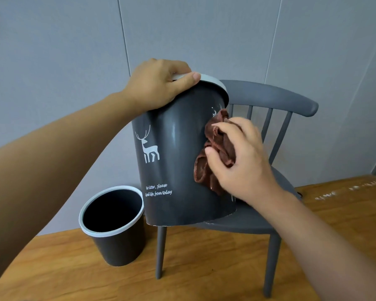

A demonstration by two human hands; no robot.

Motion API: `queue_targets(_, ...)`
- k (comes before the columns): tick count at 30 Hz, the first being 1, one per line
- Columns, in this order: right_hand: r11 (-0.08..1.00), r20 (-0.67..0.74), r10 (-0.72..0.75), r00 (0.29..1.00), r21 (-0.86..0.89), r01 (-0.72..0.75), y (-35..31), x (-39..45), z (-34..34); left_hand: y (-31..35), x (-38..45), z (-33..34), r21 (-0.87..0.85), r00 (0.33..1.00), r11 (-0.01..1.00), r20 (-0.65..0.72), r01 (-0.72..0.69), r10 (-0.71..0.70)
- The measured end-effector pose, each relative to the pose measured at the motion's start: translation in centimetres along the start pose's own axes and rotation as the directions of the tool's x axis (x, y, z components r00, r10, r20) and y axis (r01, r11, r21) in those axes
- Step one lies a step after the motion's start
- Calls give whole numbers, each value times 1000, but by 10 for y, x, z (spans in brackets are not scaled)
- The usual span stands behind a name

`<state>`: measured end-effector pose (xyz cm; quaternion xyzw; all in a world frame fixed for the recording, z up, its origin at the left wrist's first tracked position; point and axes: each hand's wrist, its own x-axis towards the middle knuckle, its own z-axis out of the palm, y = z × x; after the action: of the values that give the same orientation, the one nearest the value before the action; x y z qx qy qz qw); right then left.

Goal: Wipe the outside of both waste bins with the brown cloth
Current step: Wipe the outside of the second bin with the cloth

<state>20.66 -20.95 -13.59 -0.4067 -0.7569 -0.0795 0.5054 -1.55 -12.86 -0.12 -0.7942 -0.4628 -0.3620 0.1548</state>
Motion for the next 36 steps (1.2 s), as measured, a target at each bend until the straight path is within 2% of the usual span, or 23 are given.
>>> queue_targets(2, 996, 92, -37, 995, -77, 45, -4, -13, 4, -1, -1, 0, -13, 1000, 1000, -3, 2, -2)
queue_targets(5, 975, 124, -188, 974, -97, 200, -5, -32, -2, -4, -2, 0, -35, 1000, 999, 3, 6, -6)
queue_targets(8, 910, 202, -382, 902, -90, 405, -6, -46, -12, -8, -2, -3, -75, 999, 997, 43, -18, 21)
queue_targets(10, 893, 241, -423, 874, -55, 447, -5, -48, -20, -12, -3, -7, -110, 996, 993, 77, -44, 53)
queue_targets(14, 974, 73, -214, 974, 90, 208, 10, -41, -31, -9, 4, -26, -82, 979, 996, 198, -40, 56)
queue_targets(16, 984, 0, -109, 994, 140, 108, 19, -37, -30, -2, 9, -32, -44, 967, 999, 253, 7, 4)
queue_targets(18, 985, -16, -68, 998, 159, 69, 23, -34, -24, 7, 11, -33, -12, 963, 999, 265, 52, -47)
queue_targets(20, 983, 23, -87, 996, 163, 82, 21, -34, -17, 14, 14, -26, 27, 962, 996, 258, 82, -86)
queue_targets(23, 982, 96, -142, 985, 137, 128, 15, -38, -8, 22, 19, -11, 157, 972, 980, 180, 123, -151)
queue_targets(25, 982, 109, -158, 981, 124, 145, 12, -38, -7, 22, 18, -3, 223, 984, 967, 100, 122, -147)
queue_targets(27, 979, 94, -159, 983, 144, 144, 12, -33, -12, 21, 14, 0, 206, 993, 973, 27, 103, -111)
queue_targets(30, 975, -6, -87, 996, 203, 86, 17, -21, -27, 25, 10, 0, 172, 997, 982, -44, 76, -69)
queue_targets(33, 975, -105, -9, 994, 219, 32, 25, -13, -37, 35, 8, 5, 131, 997, 991, -72, 19, -9)
queue_targets(36, 980, -150, -6, 989, 198, 36, 31, -12, -39, 40, 7, 10, 55, 997, 998, -80, -16, 20)
